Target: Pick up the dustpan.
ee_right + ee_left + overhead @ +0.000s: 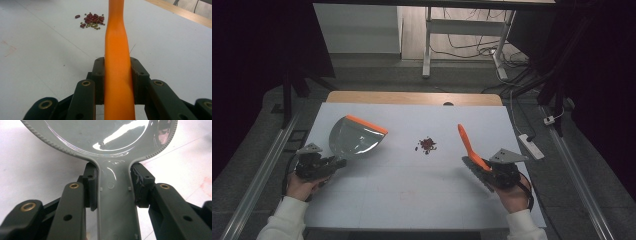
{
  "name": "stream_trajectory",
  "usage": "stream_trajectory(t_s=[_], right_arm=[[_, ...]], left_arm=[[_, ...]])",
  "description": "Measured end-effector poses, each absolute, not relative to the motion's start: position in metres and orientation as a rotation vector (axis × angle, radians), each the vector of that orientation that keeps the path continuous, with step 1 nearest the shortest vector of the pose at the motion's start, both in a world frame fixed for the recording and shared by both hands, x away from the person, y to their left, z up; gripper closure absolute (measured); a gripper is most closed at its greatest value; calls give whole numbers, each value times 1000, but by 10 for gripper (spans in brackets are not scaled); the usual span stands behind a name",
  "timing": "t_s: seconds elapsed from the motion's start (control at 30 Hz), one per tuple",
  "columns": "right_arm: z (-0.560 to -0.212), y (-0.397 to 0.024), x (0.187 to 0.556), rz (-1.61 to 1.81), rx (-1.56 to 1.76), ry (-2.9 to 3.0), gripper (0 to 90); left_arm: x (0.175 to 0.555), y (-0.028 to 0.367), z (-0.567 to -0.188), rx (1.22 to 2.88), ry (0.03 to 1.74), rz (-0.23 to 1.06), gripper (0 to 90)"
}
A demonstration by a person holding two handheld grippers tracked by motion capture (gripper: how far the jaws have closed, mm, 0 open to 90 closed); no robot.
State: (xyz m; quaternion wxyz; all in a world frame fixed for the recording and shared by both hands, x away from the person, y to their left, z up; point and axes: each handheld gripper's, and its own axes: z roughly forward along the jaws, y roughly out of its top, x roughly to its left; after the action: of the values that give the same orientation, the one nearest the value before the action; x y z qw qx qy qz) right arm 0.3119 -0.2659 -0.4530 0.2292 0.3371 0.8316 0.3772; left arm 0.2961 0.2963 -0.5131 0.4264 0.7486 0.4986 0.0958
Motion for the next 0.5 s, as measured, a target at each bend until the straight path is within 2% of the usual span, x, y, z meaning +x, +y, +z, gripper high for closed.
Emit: stream_trajectory(t_s=[0.5], right_arm=[[-449,-259,308,1069,909,2293,699]], left_arm=[[283,286,-493,1890,1131,260,617]])
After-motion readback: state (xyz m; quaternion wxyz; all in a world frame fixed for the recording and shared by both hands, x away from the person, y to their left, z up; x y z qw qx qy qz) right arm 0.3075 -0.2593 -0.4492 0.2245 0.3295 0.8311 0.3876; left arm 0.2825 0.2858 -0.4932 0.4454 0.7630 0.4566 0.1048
